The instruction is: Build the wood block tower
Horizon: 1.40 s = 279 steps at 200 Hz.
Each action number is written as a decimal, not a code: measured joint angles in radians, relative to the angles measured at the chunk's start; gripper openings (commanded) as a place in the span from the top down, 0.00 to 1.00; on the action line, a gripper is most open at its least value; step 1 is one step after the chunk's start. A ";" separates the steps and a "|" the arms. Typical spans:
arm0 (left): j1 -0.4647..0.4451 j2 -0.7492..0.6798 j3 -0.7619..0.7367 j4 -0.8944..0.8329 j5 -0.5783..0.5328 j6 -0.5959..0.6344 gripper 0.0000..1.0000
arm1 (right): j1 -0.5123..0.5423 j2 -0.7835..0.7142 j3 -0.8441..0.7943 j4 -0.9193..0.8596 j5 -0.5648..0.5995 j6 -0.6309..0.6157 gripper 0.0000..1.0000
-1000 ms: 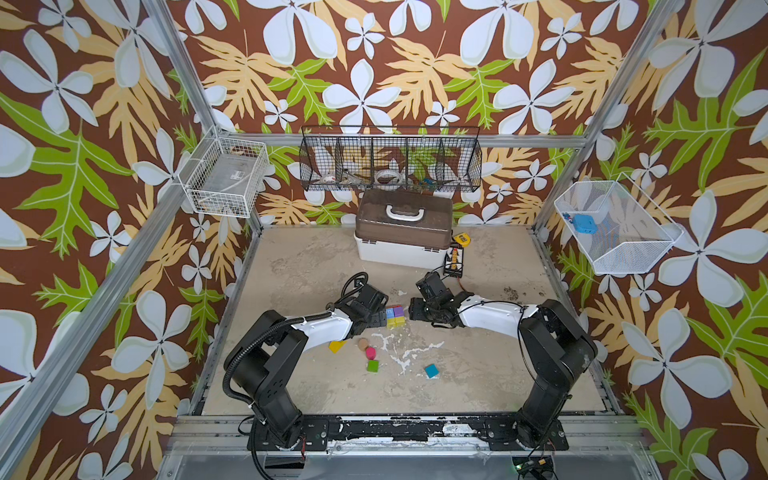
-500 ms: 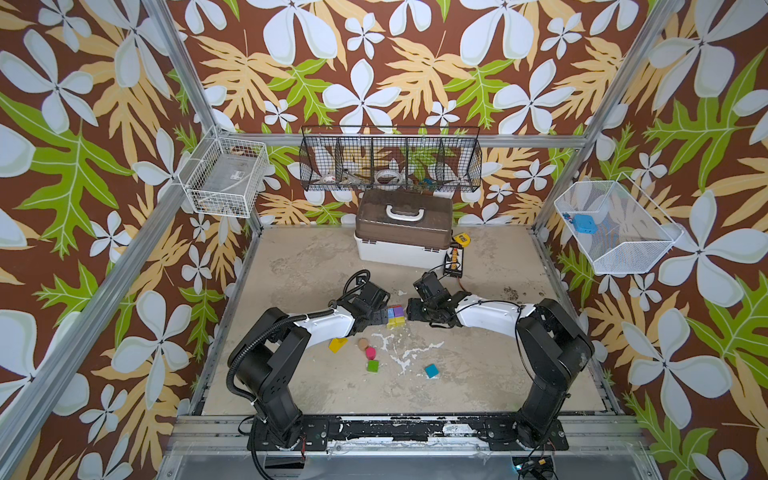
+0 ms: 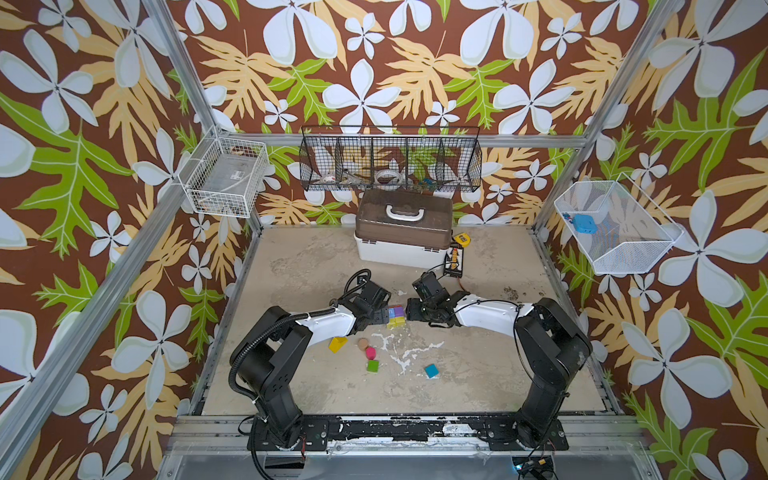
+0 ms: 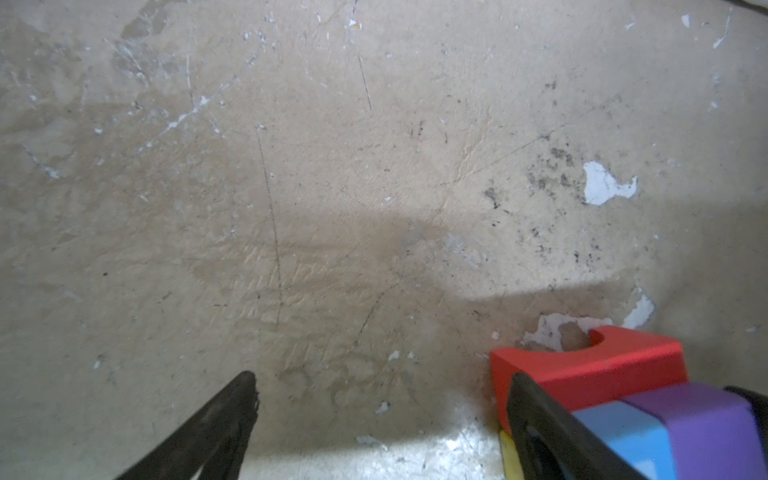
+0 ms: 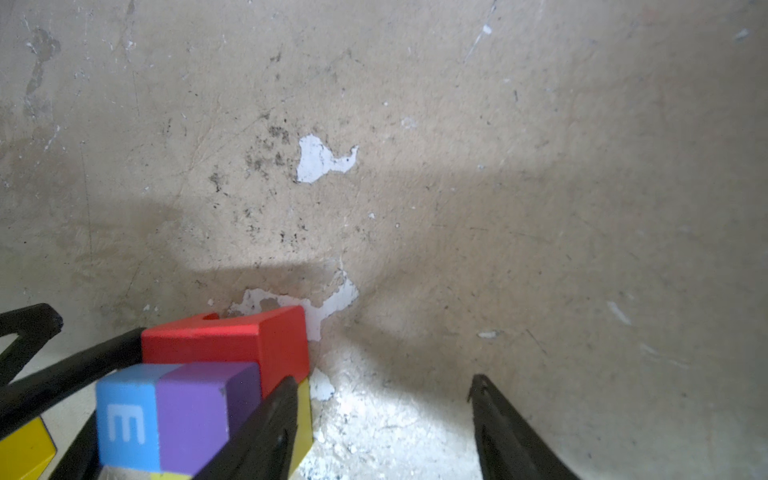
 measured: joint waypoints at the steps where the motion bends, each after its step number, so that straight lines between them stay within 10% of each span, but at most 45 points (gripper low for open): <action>1: 0.000 0.000 0.000 0.000 0.000 0.000 0.05 | 0.000 0.000 0.000 0.000 0.000 0.000 0.33; 122: 0.001 -0.325 0.051 -0.095 -0.200 0.073 0.00 | 0.015 -0.228 -0.088 -0.017 0.112 0.001 0.33; 182: 0.037 -0.785 -0.527 0.322 -0.331 0.081 0.00 | 0.278 -0.429 -0.157 0.004 0.248 -0.001 0.37; 279: 0.058 -0.898 -0.669 0.635 -0.394 0.092 0.00 | 0.500 0.027 0.087 -0.024 0.274 -0.014 0.41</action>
